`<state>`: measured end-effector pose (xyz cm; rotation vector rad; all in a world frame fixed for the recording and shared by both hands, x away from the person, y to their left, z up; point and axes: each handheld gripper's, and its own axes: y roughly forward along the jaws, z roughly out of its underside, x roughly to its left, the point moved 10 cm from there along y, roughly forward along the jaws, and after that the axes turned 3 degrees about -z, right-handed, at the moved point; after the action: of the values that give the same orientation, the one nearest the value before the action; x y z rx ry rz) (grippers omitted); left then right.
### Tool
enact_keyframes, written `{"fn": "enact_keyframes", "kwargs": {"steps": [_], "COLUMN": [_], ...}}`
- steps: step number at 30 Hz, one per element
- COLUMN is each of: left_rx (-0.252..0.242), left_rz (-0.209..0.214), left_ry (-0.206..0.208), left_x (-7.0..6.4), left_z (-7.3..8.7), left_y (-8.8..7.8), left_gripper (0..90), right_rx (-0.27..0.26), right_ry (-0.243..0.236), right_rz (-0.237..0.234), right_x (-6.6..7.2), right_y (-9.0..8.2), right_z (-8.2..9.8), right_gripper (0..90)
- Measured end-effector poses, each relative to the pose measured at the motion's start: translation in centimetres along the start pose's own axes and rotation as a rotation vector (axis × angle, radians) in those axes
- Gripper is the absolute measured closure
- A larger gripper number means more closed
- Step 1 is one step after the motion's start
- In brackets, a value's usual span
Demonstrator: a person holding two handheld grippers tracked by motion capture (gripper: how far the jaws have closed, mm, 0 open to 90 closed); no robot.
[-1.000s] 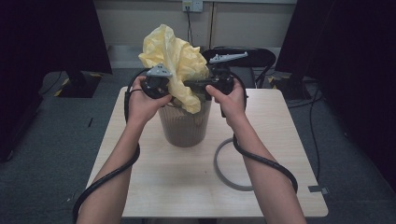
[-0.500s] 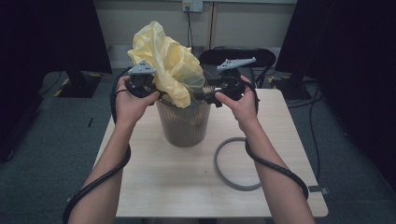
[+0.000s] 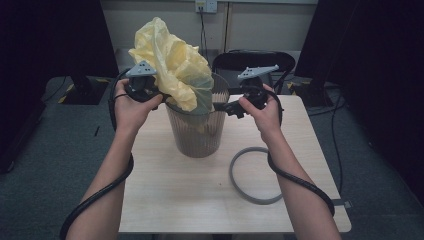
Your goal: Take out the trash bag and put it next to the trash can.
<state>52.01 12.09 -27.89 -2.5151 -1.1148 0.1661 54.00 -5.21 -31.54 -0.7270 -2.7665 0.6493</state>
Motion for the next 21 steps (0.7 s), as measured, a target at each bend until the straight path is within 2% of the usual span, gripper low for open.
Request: {"fn": "enact_keyframes", "kwargs": {"steps": [4,14,19,21], "left_rx": [-0.013,-0.041,-0.038,-0.044], "left_rz": [-0.014,-0.051,-0.067,-0.077], "left_ry": [-0.017,-0.032,-0.026,-0.036], "left_x": [0.5,1.6,1.9,2.3], "left_z": [-0.1,-0.7,-0.5,-0.3], "left_y": [-0.6,-2.1,-2.6,-2.9], "left_gripper": [86.6,86.7,86.6,86.7], "right_rx": [0.003,0.003,0.007,0.007], "right_ry": [-0.001,-0.002,0.001,0.005], "right_rz": [0.006,0.023,0.025,0.028], "right_x": [-0.4,-1.2,-1.6,-1.8], "right_y": [-0.4,-1.3,-1.6,-1.7], "right_z": [0.5,1.4,2.0,2.2], "right_gripper": [13.9,13.9,14.0,14.0]}}
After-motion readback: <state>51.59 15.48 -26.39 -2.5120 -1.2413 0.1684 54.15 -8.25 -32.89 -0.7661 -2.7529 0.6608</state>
